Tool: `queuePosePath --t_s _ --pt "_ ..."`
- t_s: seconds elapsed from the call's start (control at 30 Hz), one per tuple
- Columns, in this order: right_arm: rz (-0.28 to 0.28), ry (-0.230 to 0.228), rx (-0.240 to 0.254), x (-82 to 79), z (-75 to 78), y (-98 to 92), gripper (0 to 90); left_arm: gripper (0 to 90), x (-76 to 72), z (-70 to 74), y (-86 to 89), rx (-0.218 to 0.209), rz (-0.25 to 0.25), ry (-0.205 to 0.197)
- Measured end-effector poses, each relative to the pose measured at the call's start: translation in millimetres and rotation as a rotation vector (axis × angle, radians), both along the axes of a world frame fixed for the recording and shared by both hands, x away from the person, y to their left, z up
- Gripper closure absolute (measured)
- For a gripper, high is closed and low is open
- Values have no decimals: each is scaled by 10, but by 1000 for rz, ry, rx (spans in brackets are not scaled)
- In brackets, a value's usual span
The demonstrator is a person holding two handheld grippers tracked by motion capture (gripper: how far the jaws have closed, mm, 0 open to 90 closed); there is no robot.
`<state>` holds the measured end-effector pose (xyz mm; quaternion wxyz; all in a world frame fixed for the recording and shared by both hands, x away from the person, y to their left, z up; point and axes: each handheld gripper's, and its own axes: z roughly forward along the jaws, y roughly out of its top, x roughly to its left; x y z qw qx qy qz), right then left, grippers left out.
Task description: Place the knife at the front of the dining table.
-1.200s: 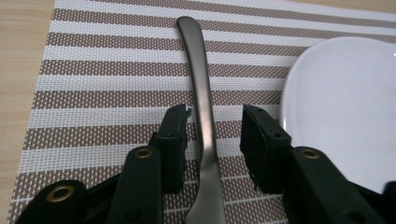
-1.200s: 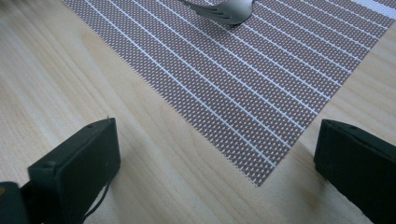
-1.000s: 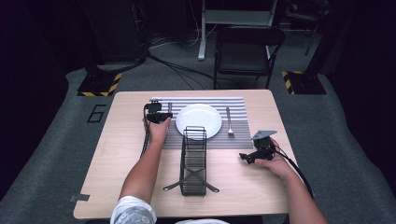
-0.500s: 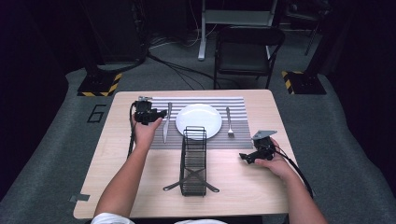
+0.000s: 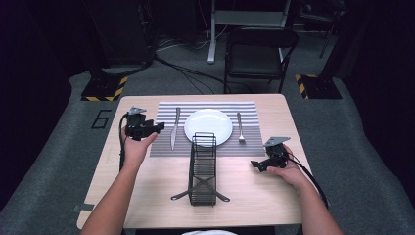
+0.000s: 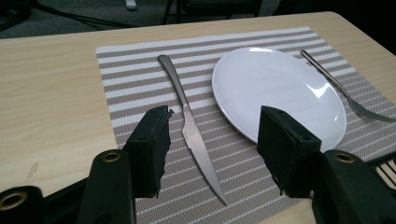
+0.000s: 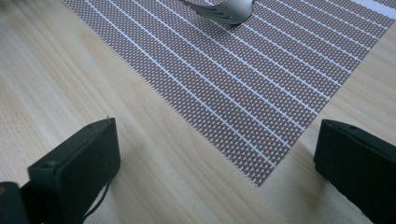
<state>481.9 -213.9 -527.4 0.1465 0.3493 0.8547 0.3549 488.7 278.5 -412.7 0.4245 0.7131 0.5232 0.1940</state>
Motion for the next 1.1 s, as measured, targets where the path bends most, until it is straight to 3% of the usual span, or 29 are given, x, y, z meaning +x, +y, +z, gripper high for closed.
queuePosePath --t_s 0.37,0.47,0.67,0.77,1.0,1.1 --pt "0 0 0 0 0 0 0 430 -250 -198 123 47 -8 2" --pt "1 0 0 0 0 0 0 430 -306 -283 172 43 -3 14" --pt "-2 0 -1 -2 0 1 0 429 -412 -454 274 82 4 20" --pt "-2 0 0 -2 0 1 0 418 -446 -557 329 89 0 43" --pt "-5 0 0 -4 0 2 0 403 -499 -838 424 89 44 54" --pt "-6 0 0 -5 0 2 0 398 -499 -908 460 143 55 49"
